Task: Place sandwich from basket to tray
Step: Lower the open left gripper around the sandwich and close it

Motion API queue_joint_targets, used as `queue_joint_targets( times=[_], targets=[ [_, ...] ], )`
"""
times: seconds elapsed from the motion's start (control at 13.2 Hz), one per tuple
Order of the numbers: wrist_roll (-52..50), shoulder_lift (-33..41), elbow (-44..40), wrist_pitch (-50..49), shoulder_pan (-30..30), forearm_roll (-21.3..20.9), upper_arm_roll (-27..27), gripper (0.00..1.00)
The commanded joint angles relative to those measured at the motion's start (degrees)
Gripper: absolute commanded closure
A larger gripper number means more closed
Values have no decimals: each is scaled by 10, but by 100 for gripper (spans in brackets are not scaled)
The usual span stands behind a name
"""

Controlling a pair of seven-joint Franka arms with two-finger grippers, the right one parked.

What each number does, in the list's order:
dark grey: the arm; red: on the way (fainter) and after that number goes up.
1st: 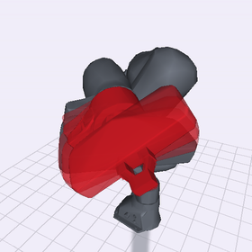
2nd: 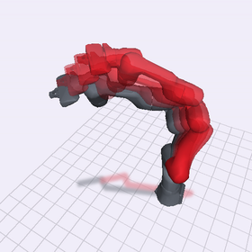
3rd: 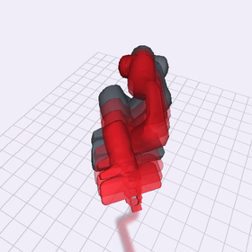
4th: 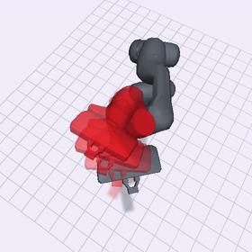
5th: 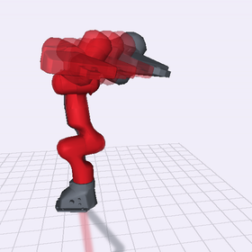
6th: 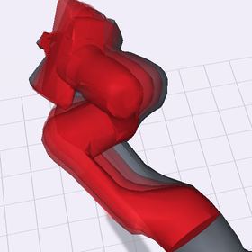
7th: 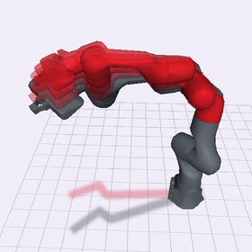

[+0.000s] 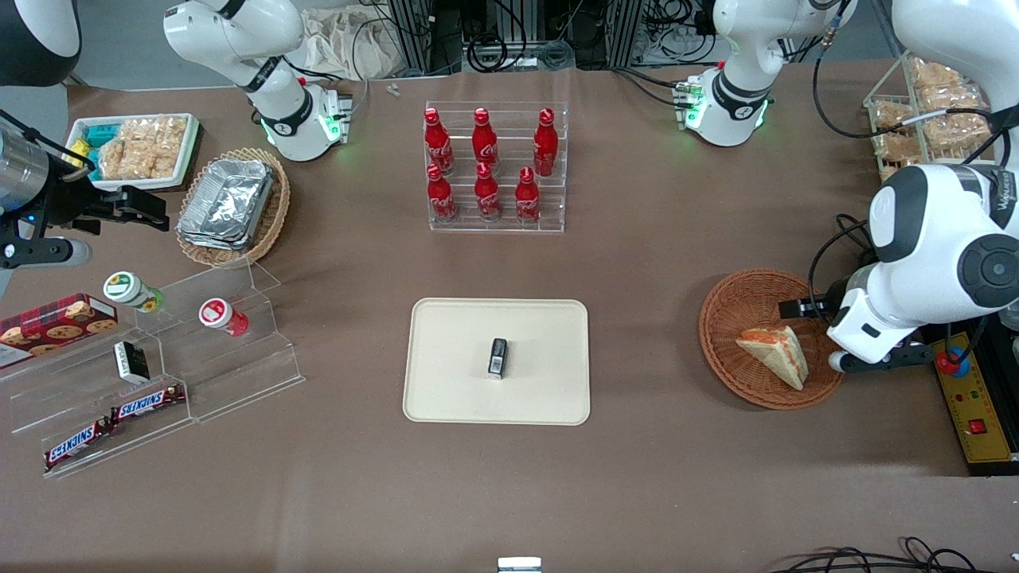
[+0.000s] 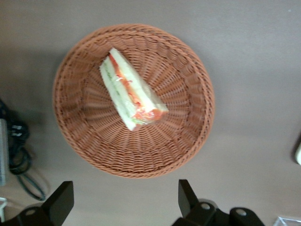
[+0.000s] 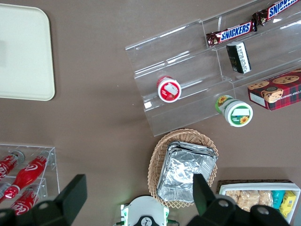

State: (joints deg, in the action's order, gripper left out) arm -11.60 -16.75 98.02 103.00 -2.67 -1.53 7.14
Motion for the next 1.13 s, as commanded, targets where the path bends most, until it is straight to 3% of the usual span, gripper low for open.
queue_joint_targets(
  times=[0.0,0.3,0.76,1.06],
  targets=[
    [-9,-25,-2,2,2,26,-1,1],
    [-46,3,87,114,-2,21,-3,1],
    [-164,-14,125,246,-16,25,-6,1],
    [-215,-25,156,281,-27,25,-6,1]
  ],
)
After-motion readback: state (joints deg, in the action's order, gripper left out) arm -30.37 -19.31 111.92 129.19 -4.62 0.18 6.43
